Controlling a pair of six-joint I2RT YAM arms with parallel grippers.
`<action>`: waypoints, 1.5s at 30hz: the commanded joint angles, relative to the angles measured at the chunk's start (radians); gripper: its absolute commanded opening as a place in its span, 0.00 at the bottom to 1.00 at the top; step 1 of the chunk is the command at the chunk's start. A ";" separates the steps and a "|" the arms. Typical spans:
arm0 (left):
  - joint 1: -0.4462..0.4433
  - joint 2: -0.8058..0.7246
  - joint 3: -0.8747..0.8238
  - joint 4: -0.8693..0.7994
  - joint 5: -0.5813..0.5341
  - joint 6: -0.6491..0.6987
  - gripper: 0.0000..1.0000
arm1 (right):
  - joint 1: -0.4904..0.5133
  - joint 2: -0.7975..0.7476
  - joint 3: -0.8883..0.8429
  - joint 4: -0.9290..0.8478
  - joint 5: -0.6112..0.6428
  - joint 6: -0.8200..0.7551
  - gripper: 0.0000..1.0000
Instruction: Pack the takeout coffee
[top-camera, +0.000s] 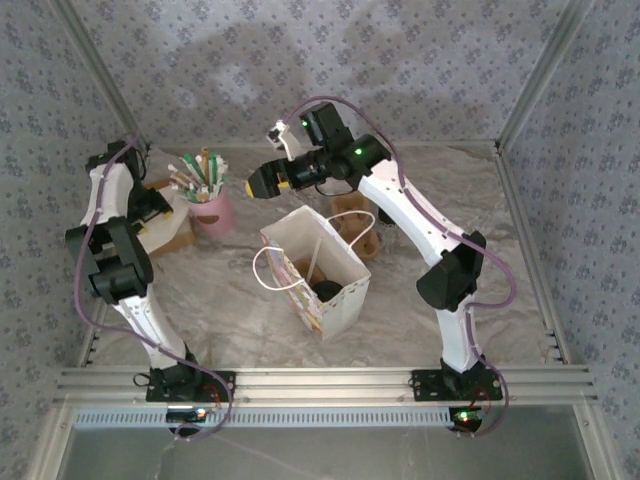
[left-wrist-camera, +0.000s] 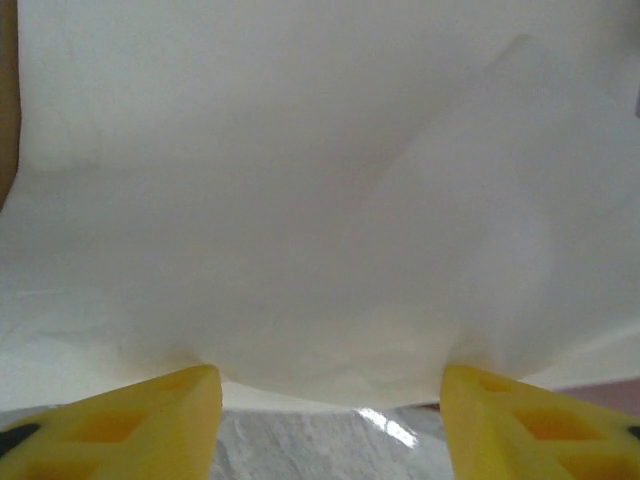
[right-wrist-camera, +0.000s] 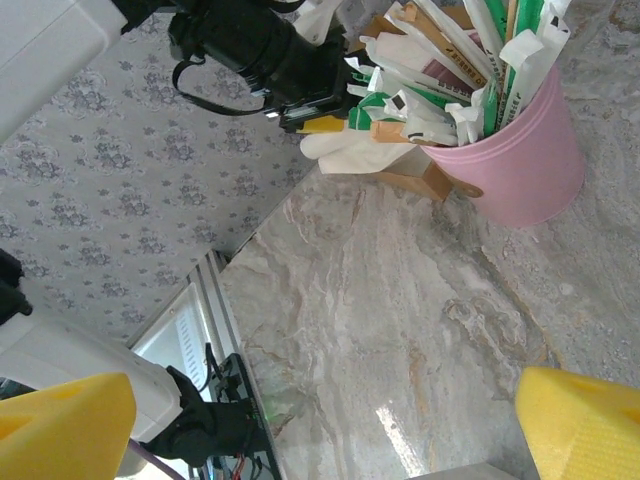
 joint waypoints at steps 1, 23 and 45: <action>0.003 0.045 0.055 -0.009 -0.022 0.019 0.66 | -0.007 0.004 -0.017 -0.011 -0.021 -0.008 1.00; 0.010 0.203 0.080 0.023 -0.045 0.015 0.80 | -0.014 0.007 -0.032 -0.005 -0.027 -0.005 1.00; 0.023 0.038 0.046 0.021 -0.006 -0.008 0.00 | -0.010 -0.015 -0.040 -0.008 -0.023 0.000 1.00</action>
